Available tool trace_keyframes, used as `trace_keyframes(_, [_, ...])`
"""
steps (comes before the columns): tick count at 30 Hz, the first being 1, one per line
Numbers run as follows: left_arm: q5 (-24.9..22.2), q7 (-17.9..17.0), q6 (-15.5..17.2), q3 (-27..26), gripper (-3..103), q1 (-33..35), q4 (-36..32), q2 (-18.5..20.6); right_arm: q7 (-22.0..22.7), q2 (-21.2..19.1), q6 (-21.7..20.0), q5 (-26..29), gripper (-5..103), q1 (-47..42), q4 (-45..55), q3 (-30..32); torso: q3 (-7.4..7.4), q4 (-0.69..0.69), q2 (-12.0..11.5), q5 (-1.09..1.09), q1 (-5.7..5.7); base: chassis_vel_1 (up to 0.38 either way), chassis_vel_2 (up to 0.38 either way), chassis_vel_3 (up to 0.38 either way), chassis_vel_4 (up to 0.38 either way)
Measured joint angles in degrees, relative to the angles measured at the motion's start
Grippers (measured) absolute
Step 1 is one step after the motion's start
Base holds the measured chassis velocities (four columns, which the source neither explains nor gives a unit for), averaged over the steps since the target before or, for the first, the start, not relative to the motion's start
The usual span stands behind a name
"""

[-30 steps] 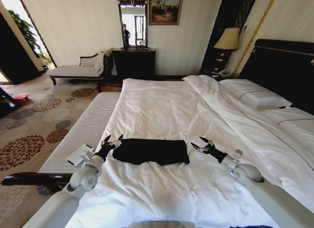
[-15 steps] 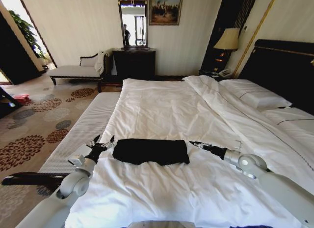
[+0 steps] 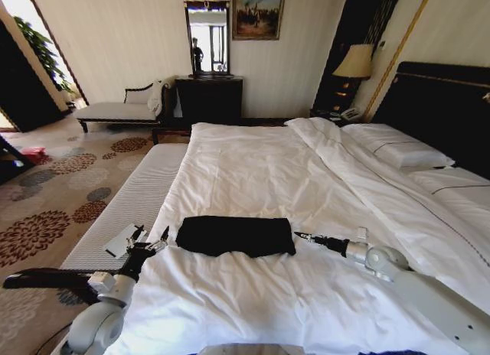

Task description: Fold the clothes on the bed.

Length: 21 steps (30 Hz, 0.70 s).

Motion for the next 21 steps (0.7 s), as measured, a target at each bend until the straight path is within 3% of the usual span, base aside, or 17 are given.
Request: trace_keyframes(21, [0.3,1.0,-0.2,-1.1,100,1.9,-0.5,-0.6,2.4,2.7,0.4,0.0,100,7.9,-4.7,-11.2,0.00,0.00,0.0,-0.02,0.00,0.000,0.000,0.000,0.000])
